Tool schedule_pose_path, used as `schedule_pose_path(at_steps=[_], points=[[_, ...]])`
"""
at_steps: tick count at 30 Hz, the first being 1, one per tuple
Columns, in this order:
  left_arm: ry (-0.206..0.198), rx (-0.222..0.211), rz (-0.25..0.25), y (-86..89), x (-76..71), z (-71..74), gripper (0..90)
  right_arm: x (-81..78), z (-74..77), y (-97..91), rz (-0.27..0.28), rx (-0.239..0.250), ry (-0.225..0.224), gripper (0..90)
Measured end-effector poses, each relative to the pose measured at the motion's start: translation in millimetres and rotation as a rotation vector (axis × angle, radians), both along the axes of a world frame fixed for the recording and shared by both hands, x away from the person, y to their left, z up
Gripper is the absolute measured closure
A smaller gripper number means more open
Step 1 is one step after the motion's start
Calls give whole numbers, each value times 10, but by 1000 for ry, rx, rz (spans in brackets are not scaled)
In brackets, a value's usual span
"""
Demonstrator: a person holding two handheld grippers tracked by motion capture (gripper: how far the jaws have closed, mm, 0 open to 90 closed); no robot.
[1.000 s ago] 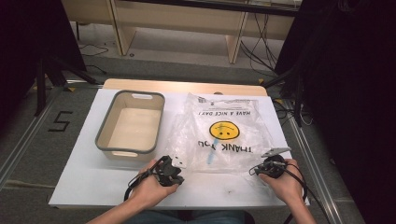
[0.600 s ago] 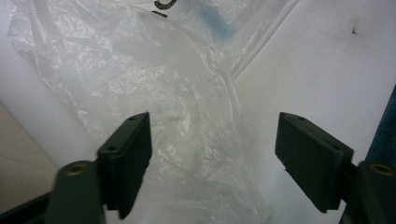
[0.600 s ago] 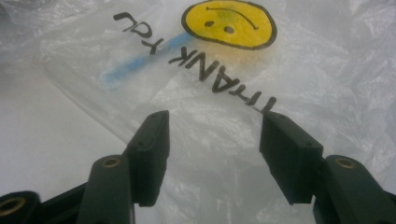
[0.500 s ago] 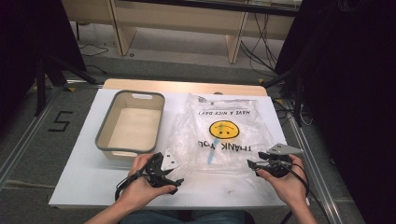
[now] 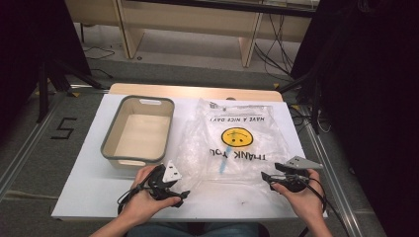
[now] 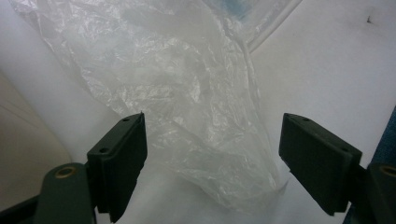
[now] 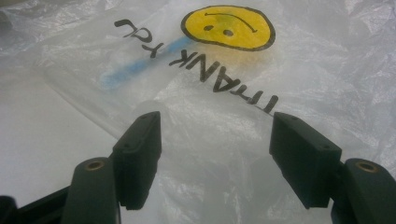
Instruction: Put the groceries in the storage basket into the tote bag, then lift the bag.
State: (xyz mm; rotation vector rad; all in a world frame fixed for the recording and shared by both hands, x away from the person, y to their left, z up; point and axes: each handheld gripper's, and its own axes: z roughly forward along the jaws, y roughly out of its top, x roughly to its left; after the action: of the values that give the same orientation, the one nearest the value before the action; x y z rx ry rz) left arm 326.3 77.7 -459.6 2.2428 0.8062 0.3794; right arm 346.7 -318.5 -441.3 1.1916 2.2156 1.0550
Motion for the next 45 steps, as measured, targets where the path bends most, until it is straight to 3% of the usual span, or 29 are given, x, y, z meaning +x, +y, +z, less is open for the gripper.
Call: schedule_pose_path(at_steps=[21,33,40,45], points=[[-3,-11,30,-9,28,-8,237,-34,-7,-61,-48,-1,-10,324],[7,7,25,-16,27,-22,243,-44,-5,-75,-62,-3,-10,320],[-2,8,44,-25,35,1,245,-52,-23,-106,-60,2,-9,321],[22,19,71,-18,42,-14,247,-40,-27,-121,-63,7,-13,321]])
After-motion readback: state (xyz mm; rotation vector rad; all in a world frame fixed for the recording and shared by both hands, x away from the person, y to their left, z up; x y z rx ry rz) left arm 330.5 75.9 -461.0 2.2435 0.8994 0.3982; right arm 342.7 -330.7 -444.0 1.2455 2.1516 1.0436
